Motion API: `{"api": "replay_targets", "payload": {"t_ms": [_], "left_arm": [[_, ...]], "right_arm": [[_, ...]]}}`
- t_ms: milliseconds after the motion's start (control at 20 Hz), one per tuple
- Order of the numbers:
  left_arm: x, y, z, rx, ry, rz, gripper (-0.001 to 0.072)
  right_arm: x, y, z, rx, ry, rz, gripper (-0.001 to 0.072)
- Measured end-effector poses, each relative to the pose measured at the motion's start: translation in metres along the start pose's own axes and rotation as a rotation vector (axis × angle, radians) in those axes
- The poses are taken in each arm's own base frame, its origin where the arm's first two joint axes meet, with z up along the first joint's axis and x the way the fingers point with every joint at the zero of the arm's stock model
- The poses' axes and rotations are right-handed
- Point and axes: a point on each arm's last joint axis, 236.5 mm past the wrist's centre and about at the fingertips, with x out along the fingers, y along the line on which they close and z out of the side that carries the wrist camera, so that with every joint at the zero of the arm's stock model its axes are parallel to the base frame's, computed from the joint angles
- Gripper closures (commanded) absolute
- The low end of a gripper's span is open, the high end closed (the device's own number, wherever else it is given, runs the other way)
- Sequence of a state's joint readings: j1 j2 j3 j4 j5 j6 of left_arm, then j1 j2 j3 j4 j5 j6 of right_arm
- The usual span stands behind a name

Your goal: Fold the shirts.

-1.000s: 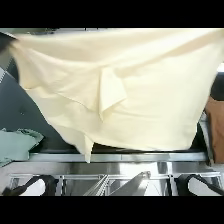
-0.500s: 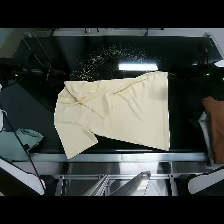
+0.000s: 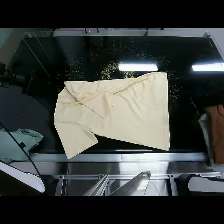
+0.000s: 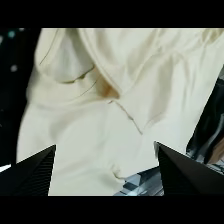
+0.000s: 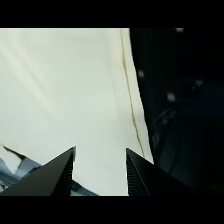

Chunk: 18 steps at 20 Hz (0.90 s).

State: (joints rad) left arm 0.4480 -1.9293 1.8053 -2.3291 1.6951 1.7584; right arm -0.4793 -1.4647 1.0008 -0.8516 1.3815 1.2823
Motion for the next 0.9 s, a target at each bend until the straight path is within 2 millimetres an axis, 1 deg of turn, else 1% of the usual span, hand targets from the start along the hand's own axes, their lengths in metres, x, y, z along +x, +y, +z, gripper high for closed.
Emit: {"api": "replay_targets", "payload": {"t_ms": [100, 200, 300, 450, 550, 600, 650, 700, 800, 900], "left_arm": [[0.001, 0.013, -0.018, -0.041, 0.03, 0.01, -0.0001], [0.003, 0.019, -0.035, -0.062, 0.057, 0.011, 0.0], [0.005, 0.021, -0.049, -0.068, 0.077, 0.01, -0.0001], [0.006, 0.019, -0.067, -0.071, 0.096, 0.008, -0.0001], [0.008, 0.018, -0.077, -0.069, 0.105, 0.006, 0.0], [0.009, 0.018, -0.083, -0.072, 0.11, 0.004, -0.0001], [0.011, 0.019, -0.087, -0.075, 0.112, 0.005, 0.0], [0.013, 0.02, -0.09, -0.078, 0.115, 0.003, 0.0], [0.02, 0.028, -0.099, -0.093, 0.129, 0.013, 0.0], [0.03, 0.041, -0.109, -0.122, 0.147, 0.037, 0.0]], "right_arm": [[0.017, -0.021, -0.045, 0.103, 0.016, -0.036, 0.0249], [0.035, -0.04, -0.083, 0.194, 0.027, -0.064, 0.0249], [0.051, -0.055, -0.109, 0.257, 0.044, -0.082, 0.0249], [0.07, -0.057, -0.137, 0.316, 0.087, -0.049, 0.025], [0.081, -0.049, -0.151, 0.301, 0.132, -0.008, 0.0252], [0.086, -0.044, -0.159, 0.276, 0.161, 0.011, 0.0268], [0.089, -0.041, -0.164, 0.244, 0.18, 0.02, 0.0391], [0.092, -0.039, -0.167, 0.214, 0.19, 0.027, 0.0491], [0.098, -0.035, -0.159, 0.172, 0.153, 0.048, 0.0614], [0.101, -0.033, -0.148, 0.151, 0.106, 0.059, 0.0693]]}}
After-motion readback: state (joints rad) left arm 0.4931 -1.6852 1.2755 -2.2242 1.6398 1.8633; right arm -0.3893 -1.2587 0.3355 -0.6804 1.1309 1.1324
